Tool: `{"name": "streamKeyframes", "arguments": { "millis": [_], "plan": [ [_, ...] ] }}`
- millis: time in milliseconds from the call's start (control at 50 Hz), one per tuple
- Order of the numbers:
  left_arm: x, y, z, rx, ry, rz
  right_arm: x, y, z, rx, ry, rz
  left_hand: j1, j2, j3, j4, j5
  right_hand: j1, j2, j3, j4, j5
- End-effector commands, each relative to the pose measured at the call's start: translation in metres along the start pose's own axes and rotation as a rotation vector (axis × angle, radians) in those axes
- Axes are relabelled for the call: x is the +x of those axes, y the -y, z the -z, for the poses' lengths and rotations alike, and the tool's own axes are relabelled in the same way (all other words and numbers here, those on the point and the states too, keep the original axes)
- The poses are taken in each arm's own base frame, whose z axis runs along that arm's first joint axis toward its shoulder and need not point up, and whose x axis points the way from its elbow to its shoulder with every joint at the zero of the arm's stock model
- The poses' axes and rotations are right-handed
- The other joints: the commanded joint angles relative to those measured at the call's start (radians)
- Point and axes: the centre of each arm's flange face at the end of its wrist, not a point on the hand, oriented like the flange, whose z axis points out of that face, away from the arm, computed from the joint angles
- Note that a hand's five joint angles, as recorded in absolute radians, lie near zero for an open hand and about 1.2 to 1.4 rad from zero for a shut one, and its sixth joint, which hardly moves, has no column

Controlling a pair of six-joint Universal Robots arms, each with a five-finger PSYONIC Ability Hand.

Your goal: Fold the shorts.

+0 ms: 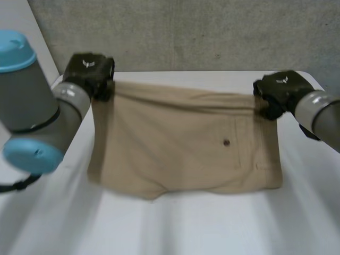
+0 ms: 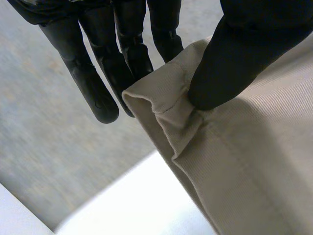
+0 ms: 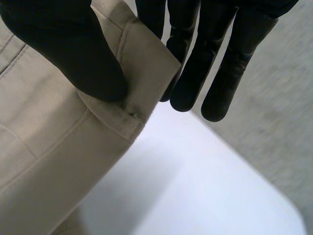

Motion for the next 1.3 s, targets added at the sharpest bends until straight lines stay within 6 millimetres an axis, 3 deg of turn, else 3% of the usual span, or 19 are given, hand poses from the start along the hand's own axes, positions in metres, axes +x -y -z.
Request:
{"name": "streamKeyframes", "arguments": {
  "millis": [20,40,80,100,180,220,320,380,460,500,560,580,640,660,720,820,960,1100,1300],
  "plan": [
    [-0.026,0.085,-0.042,0.400,0.169,-0.099,0.020,0.079,-0.021,0.421,-0.217,-0.007,0.269,0.198,0.209,0.197,0.250,0.432,0.219,0.217,0.205,0.237],
    [-0.034,0.112,-0.040,0.508,0.218,-0.097,0.024,0.090,-0.019,0.481,-0.236,-0.023,0.269,0.198,0.209,0.197,0.250,0.432,0.219,0.217,0.205,0.237],
    [-0.041,0.136,-0.034,0.598,0.257,-0.083,0.031,0.110,-0.014,0.595,-0.265,-0.056,0.269,0.198,0.209,0.197,0.250,0.432,0.219,0.217,0.205,0.237],
    [-0.045,0.159,-0.022,0.676,0.278,-0.071,0.040,0.130,-0.003,0.701,-0.298,-0.084,0.269,0.198,0.209,0.197,0.250,0.432,0.219,0.217,0.205,0.237],
    [-0.045,0.201,0.027,0.780,0.269,-0.043,0.047,0.159,0.023,0.832,-0.297,-0.136,0.269,0.198,0.209,0.197,0.250,0.432,0.219,0.217,0.205,0.237],
    [-0.046,0.201,0.041,0.777,0.261,-0.043,0.047,0.160,0.024,0.832,-0.289,-0.142,0.269,0.198,0.209,0.197,0.250,0.432,0.219,0.217,0.205,0.237],
    [-0.040,0.177,0.061,0.699,0.227,-0.051,0.039,0.141,0.019,0.726,-0.249,-0.157,0.269,0.198,0.209,0.197,0.250,0.432,0.219,0.217,0.205,0.237],
    [-0.030,0.145,0.065,0.600,0.191,-0.060,0.032,0.128,0.015,0.662,-0.214,-0.161,0.269,0.198,0.209,0.197,0.250,0.432,0.219,0.217,0.205,0.237],
    [-0.015,0.094,0.075,0.451,0.121,-0.050,0.017,0.089,-0.005,0.510,-0.151,-0.160,0.269,0.198,0.209,0.197,0.250,0.432,0.219,0.217,0.205,0.237],
    [-0.003,0.056,0.082,0.347,0.072,-0.036,0.006,0.061,-0.015,0.402,-0.118,-0.141,0.269,0.198,0.209,0.197,0.250,0.432,0.219,0.217,0.205,0.237],
    [0.007,0.020,0.091,0.242,0.030,-0.030,-0.012,0.023,-0.024,0.258,-0.068,-0.094,0.269,0.198,0.209,0.197,0.250,0.432,0.219,0.217,0.205,0.237],
    [0.013,-0.002,0.098,0.172,0.007,-0.027,-0.017,0.013,-0.025,0.223,-0.055,-0.078,0.269,0.198,0.209,0.197,0.250,0.432,0.219,0.217,0.205,0.237],
    [0.022,-0.034,0.109,0.068,-0.031,-0.027,-0.035,-0.025,-0.026,0.097,-0.014,0.002,0.269,0.198,0.209,0.197,0.250,0.432,0.219,0.217,0.205,0.237],
    [0.031,-0.055,0.117,-0.002,-0.069,-0.030,-0.039,-0.034,-0.025,0.065,-0.004,0.019,0.269,0.198,0.209,0.197,0.250,0.432,0.219,0.217,0.205,0.237],
    [0.055,-0.091,0.130,-0.127,-0.157,-0.050,-0.053,-0.065,-0.021,-0.040,0.042,0.056,0.269,0.198,0.209,0.197,0.250,0.432,0.219,0.217,0.205,0.237],
    [0.074,-0.105,0.139,-0.179,-0.228,-0.073,-0.059,-0.084,-0.009,-0.111,0.066,0.047,0.269,0.198,0.209,0.197,0.250,0.432,0.219,0.217,0.205,0.237],
    [0.053,-0.095,0.134,-0.209,-0.172,-0.076,-0.062,-0.081,0.019,-0.128,0.078,0.060,0.269,0.198,0.209,0.197,0.250,0.432,0.219,0.217,0.205,0.237],
    [0.049,-0.090,0.141,-0.255,-0.189,-0.078,-0.069,-0.093,0.039,-0.222,0.133,0.077,0.269,0.198,0.209,0.197,0.250,0.432,0.219,0.217,0.205,0.237],
    [0.068,-0.100,0.203,-0.528,-0.395,-0.151,-0.059,-0.106,0.073,-0.449,0.251,0.247,0.269,0.198,0.209,0.197,0.250,0.432,0.219,0.217,0.205,0.237]
  ]
}}
